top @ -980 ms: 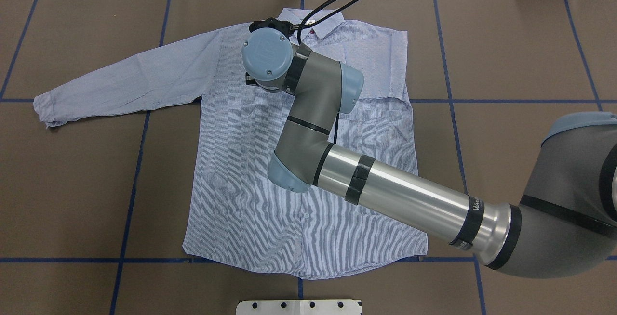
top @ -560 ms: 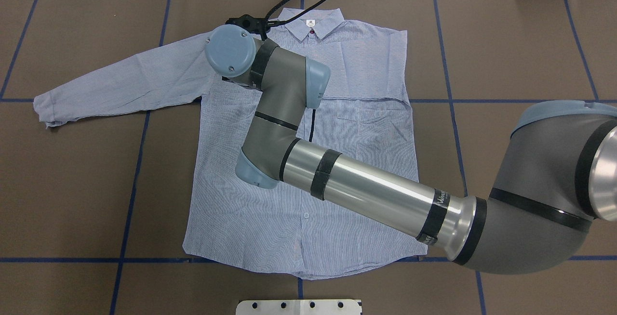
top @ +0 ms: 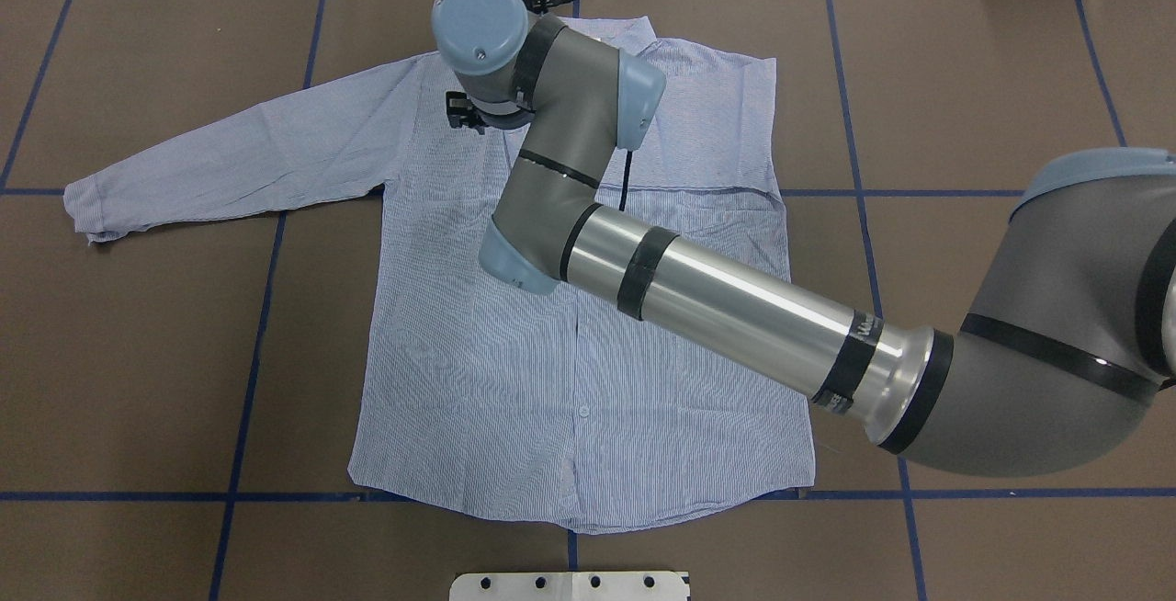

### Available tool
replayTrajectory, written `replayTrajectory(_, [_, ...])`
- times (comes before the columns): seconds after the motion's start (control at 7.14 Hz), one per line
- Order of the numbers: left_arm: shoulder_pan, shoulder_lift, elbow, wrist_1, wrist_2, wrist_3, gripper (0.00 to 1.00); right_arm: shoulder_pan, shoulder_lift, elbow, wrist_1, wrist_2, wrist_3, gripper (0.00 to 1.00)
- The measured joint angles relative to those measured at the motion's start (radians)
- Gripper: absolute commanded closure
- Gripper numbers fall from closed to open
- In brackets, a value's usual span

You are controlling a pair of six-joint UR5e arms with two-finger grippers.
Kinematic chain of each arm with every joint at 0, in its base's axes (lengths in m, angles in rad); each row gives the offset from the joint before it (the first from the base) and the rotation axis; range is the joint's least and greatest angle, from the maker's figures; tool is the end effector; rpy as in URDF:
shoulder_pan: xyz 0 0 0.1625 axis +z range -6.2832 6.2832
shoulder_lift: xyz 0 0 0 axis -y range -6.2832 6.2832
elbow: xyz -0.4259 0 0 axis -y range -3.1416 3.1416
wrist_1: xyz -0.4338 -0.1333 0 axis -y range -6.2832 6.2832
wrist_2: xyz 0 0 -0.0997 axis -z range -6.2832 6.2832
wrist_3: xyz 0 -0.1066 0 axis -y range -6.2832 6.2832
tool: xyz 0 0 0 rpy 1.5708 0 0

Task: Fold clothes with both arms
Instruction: 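Carry the sleeve cuff with the right gripper across toward the collar, then release the sleeve on the shirt body and lift the right gripper away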

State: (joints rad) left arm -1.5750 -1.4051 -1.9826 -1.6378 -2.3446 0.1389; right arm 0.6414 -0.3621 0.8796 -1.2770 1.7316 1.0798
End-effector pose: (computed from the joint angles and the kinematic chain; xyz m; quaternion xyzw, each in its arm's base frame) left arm -0.0608 -0.4686 0.5187 0.1707 0.3614 0.1203 0.9087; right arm -0.6678 -0.6437 0.0989 0.1487 -0.3715 0.0372 0.9157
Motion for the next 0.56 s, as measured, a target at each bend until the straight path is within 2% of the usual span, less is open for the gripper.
replayTrajectory(0.14, [0.001, -0.030, 0.035, -0.035, 0.000, 0.000, 0.00, 0.056, -0.039, 0.035, -0.002, 0.070, -0.059, 0.00])
replayTrajectory(0.28, [0.001, -0.068, 0.096, -0.094, -0.002, -0.021, 0.00, 0.110, -0.108, 0.119, -0.024, 0.136, -0.101, 0.00])
replayTrajectory(0.56, [0.015, -0.109, 0.224, -0.338, 0.005, -0.203, 0.00, 0.211, -0.264, 0.362, -0.188, 0.232, -0.233, 0.00])
